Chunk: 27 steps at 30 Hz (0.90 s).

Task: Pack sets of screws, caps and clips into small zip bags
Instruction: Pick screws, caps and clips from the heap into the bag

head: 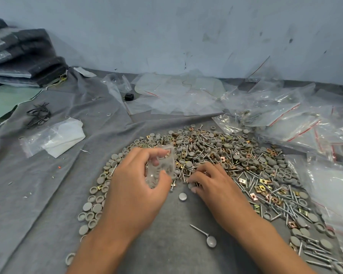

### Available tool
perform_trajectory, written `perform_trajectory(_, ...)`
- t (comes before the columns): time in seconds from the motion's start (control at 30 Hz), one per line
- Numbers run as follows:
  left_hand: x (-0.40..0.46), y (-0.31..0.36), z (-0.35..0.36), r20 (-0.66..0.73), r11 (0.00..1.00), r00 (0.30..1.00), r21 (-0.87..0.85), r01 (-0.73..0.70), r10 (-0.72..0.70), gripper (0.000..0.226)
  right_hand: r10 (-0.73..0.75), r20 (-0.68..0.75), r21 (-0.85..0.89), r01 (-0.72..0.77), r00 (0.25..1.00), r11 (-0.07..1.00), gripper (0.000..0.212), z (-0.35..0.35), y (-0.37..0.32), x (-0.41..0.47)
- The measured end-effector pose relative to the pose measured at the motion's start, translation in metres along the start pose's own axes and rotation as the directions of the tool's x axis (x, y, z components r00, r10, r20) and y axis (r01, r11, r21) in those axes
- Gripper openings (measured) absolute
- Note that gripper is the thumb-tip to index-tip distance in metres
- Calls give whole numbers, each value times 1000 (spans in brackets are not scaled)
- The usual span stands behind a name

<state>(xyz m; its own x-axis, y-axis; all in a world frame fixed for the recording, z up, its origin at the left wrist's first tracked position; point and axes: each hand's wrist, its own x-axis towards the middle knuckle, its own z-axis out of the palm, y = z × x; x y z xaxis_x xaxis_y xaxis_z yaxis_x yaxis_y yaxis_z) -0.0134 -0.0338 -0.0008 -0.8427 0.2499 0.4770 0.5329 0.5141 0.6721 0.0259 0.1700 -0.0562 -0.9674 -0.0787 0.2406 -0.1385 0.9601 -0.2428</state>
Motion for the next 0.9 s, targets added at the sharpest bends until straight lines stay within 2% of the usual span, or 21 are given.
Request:
perform_trajectory(0.17,-4,0,9,138,996,990,89,-29,17,36,6,29,73,-8,1000,997,15,0,7,-2)
perform_trajectory(0.33,-4,4,10,169,994,985,107,-34,15,36,28,2,191,-28,1000,981,9,-10,5,-1)
perform_trajectory(0.47,-7,6,10,188,994,982,108,-35,14,38,67,-38,301,-53,997,952,14,-9,5,-4)
perform_trajectory(0.6,-8,7,9,223,991,974,123,-59,30,37,116,-179,433,-27,977,901,18,-19,2,-1)
perform_trajectory(0.7,-11,7,12,264,987,964,145,-73,33,40,142,-313,612,85,939,787,18,-37,-5,-1)
perform_trajectory(0.77,-11,8,14,272,986,962,149,-79,35,40,77,-350,606,162,934,779,19,-46,-12,-3)
perform_trajectory(0.9,-12,11,16,297,985,954,145,-95,48,38,-88,-404,417,268,911,868,17,-46,-24,-6)
